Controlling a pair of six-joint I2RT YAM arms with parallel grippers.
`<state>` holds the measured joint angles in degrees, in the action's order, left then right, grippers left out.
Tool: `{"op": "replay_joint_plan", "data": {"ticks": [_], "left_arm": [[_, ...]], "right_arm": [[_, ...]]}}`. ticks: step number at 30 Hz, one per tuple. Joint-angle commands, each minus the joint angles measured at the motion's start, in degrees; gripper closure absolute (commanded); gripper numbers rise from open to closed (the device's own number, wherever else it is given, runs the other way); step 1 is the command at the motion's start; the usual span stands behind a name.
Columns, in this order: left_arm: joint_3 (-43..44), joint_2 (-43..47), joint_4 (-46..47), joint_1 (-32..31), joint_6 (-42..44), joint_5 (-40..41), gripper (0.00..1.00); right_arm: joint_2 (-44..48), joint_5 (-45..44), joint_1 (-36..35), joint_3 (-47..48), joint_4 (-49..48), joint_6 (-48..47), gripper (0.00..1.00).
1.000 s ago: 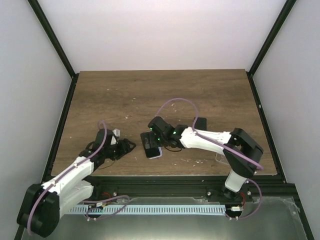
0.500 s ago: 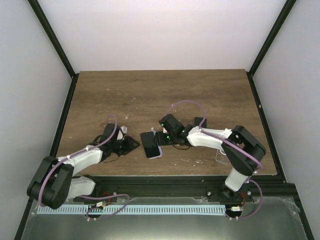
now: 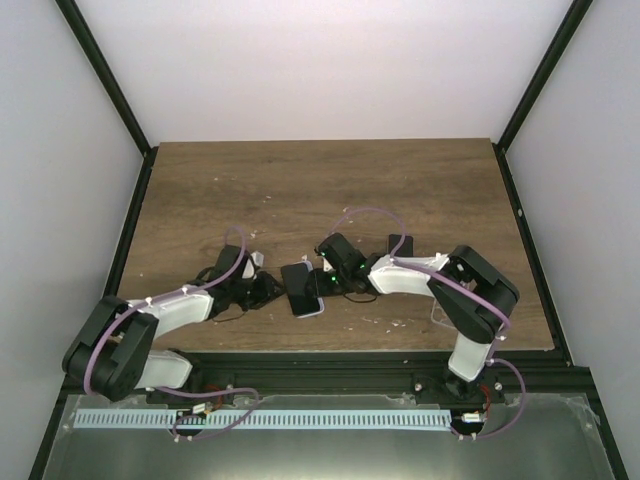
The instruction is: Put the phone into the phone case
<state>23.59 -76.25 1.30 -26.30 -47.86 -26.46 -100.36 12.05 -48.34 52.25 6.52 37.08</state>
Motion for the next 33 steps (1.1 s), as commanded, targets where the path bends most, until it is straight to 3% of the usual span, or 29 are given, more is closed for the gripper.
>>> {"op": "replay_joint_plan", "data": {"ticks": [1, 13, 17, 25, 30, 33], "left_arm": [[1.50, -0.76, 1.04, -0.33, 1.03, -0.02, 0.73], [2.75, -3.54, 0.56, -1.88, 2.76, 1.18, 0.90], [3.49, -5.17, 1.44, -2.84, 2.63, 1.17, 1.00], [4.00, -6.48, 0.46, -3.29, 2.78, 2.77, 1.00], [4.10, -4.70, -1.66, -3.31, 3.26, 0.83, 0.88], [4.40, -2.81, -3.65, -3.32, 3.39, 0.93, 0.88]], "right_arm": [[-0.45, 4.64, 0.07, -1.76, -4.26, 0.87, 0.63], [0.22, 8.95, -0.55, -3.66, -8.97, 4.53, 0.68], [0.79, 8.87, -0.70, -5.03, -10.60, 5.52, 0.70], [0.40, 7.08, -0.79, -6.69, -11.90, 6.49, 0.76], [0.24, 6.60, -0.79, -7.65, -12.69, 6.36, 0.77], [-0.11, 5.63, -0.72, -8.33, -13.04, 6.28, 0.78]]}}
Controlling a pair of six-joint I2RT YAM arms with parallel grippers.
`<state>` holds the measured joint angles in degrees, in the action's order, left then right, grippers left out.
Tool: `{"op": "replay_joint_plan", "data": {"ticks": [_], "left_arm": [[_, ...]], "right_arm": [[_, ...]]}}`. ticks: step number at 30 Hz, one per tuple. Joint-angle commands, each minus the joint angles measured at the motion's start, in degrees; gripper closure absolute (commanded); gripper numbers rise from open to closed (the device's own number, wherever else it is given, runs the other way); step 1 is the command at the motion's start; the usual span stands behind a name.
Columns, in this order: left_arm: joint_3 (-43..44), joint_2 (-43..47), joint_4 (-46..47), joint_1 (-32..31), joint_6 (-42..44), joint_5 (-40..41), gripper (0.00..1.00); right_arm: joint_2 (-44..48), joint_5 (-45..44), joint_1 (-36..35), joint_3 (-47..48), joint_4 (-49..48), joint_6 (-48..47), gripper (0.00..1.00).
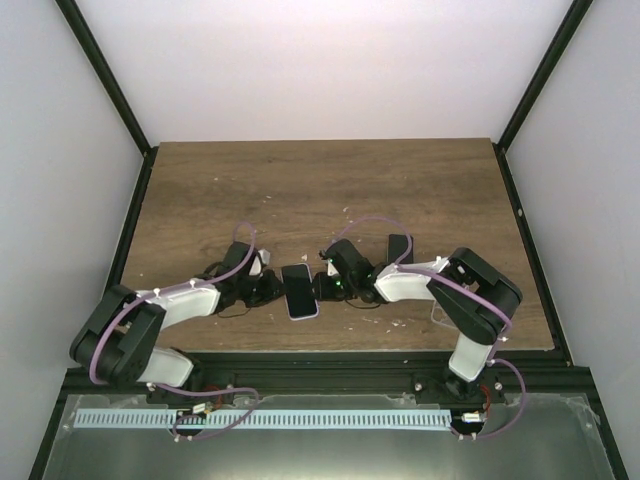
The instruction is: Put the phone into the phone case
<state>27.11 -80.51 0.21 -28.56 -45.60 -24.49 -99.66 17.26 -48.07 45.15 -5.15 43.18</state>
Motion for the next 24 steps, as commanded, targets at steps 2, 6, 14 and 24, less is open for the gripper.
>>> {"op": "replay_joint_plan", "data": {"ticks": [2, 6, 14, 24], "left_arm": [[1.50, 2.51, -4.19, -1.06, 1.10, 0.00, 0.92], [3.08, 4.46, -5.16, -1.06, 1.30, -0.52, 0.95], [4.11, 1.57, -4.30, -1.15, 1.93, -0.21, 0.95], [-1.11, -6.42, 2.97, -1.23, 2.41, 1.22, 0.97]], "right_arm": [[-1.12, 0.10, -0.98, -1.46, -1.42, 0.28, 0.78], [-1.24, 0.16, -0.96, -1.95, -2.07, 0.68, 0.78], [-0.23, -0.11, -0.98, -2.17, -1.63, 0.79, 0.77], [-0.82, 1.22, -0.88, -2.16, -3.19, 1.57, 0.77]]}}
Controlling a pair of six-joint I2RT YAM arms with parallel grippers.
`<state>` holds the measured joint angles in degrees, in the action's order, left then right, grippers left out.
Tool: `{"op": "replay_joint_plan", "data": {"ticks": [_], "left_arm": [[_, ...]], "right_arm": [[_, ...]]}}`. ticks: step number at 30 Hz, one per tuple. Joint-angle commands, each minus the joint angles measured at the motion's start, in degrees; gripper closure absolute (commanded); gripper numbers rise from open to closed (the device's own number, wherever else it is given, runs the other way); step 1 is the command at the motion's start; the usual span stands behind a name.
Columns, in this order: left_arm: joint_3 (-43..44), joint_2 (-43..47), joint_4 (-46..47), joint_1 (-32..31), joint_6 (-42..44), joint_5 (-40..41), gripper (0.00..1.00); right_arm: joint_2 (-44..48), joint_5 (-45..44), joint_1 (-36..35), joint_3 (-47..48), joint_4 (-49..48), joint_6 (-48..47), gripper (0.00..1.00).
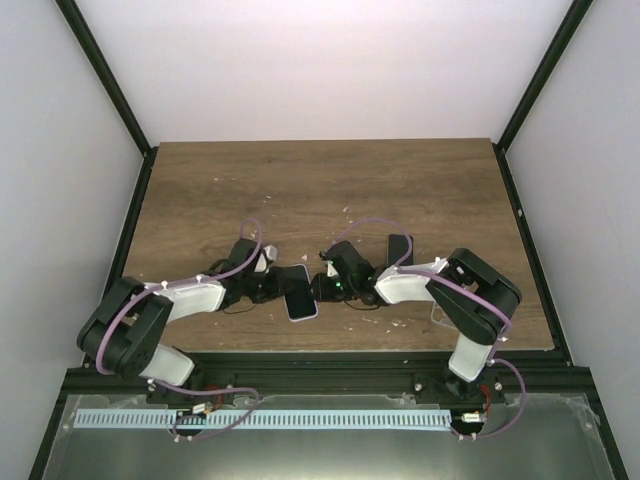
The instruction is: Put the phone into the phone case
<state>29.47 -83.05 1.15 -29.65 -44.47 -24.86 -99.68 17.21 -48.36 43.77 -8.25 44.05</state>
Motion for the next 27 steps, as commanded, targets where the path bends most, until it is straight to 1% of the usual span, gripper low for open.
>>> {"op": "replay_joint_plan", "data": {"ticks": [1, 5, 8, 13, 17, 21, 27], "left_arm": [[-3.88, -4.98, 2.88, -0.09, 1.28, 1.63, 0.97], [-5.10, -7.55, 3.80, -0.12, 1.10, 3.07, 0.98], [-5.59, -5.80, 3.47, -0.13, 0.47, 2.43, 0.97], [-2.74, 3.38, -3.47, -0.15, 0.77, 2.09, 0.87], [-0.60, 10.23, -10.31, -0.15, 2.83, 5.71, 0.77], [-0.43, 10.22, -12.07, -0.10, 4.21, 7.96, 0.76], [-1.09, 6.51, -9.58, -0.15, 4.00, 6.87, 0.81]], "right_arm": [[-1.00, 1.54, -0.60, -0.85, -0.48, 0.96, 0.77], [-1.15, 2.12, -0.60, -1.34, -1.37, 1.71, 0.77], [-1.05, 1.95, -0.44, -1.56, -1.47, 1.89, 0.77], [-0.63, 2.12, -0.25, -1.65, -1.68, 1.98, 0.77], [-0.48, 2.10, -0.25, -1.80, -1.71, 2.13, 0.77], [-0.30, 2.14, -0.25, -1.97, -1.86, 2.17, 0.77], [0.10, 2.51, -0.24, -1.97, -1.88, 2.17, 0.77]]}}
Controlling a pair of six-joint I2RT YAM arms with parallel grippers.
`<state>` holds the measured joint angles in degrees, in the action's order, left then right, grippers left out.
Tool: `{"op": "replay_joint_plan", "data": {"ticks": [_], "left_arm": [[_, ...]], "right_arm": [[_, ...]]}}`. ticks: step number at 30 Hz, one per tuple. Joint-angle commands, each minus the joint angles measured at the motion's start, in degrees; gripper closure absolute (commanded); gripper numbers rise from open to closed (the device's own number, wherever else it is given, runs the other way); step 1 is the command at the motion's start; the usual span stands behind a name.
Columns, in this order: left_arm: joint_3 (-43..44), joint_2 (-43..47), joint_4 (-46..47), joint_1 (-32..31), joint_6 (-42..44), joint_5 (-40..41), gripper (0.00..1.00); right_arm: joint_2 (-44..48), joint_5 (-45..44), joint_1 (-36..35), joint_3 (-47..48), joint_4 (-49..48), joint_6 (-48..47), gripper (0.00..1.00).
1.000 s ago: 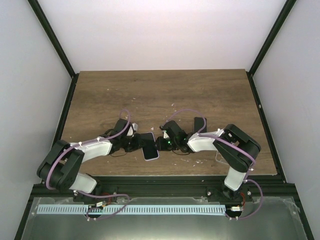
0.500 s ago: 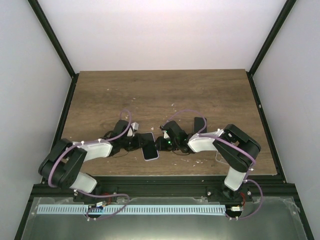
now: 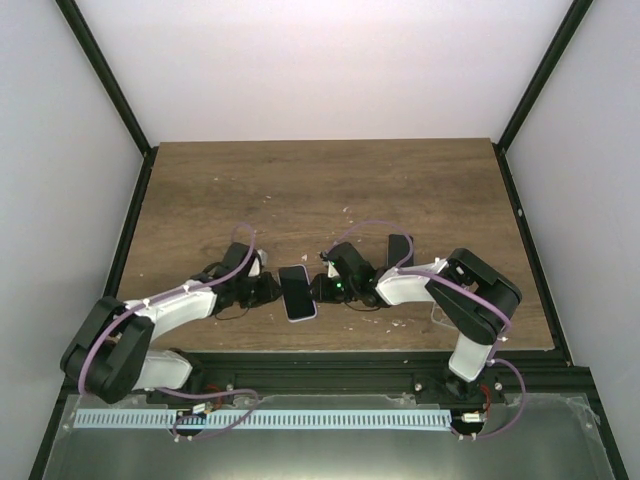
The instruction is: Put the phone into the phone case
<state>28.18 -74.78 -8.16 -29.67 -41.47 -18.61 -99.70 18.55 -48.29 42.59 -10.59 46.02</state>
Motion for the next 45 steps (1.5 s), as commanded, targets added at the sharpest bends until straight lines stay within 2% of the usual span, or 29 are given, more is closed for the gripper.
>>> {"op": "replay_joint_plan", "data": {"ticks": [1, 10, 20, 22, 29, 37, 45], "left_arm": [[0.14, -2.03, -0.08, -0.11, 1.04, 0.67, 0.82], [-2.22, -6.86, 4.16, -0.25, -0.29, -0.46, 0.95], [-5.04, -9.78, 3.66, -0.22, -2.23, -0.10, 0.99], [-4.68, -7.48, 2.19, -0.15, -2.47, 0.06, 0.97], [-2.33, -0.83, -0.40, -0.27, -4.32, -1.00, 0.78], [-2.17, -0.02, 2.60, -0.56, -5.02, -0.74, 0.75], [-3.57, -4.09, 8.16, -0.56, -4.95, -3.51, 0.73]], "right_arm": [[0.19, 1.21, -0.31, -0.82, 0.40, 0.22, 0.77], [-1.42, 3.55, -0.23, -0.60, -2.88, 1.77, 0.75], [-0.66, 8.84, 1.36, -2.73, -14.88, 8.36, 0.69], [-0.24, 8.30, 1.35, -2.67, -14.52, 8.35, 0.69], [0.48, 4.90, 1.44, -4.02, -11.97, 8.99, 0.69], [0.00, 3.04, 1.45, -4.33, -10.71, 9.43, 0.68], [-1.62, 4.51, 1.45, -4.16, -12.05, 9.79, 0.66]]}}
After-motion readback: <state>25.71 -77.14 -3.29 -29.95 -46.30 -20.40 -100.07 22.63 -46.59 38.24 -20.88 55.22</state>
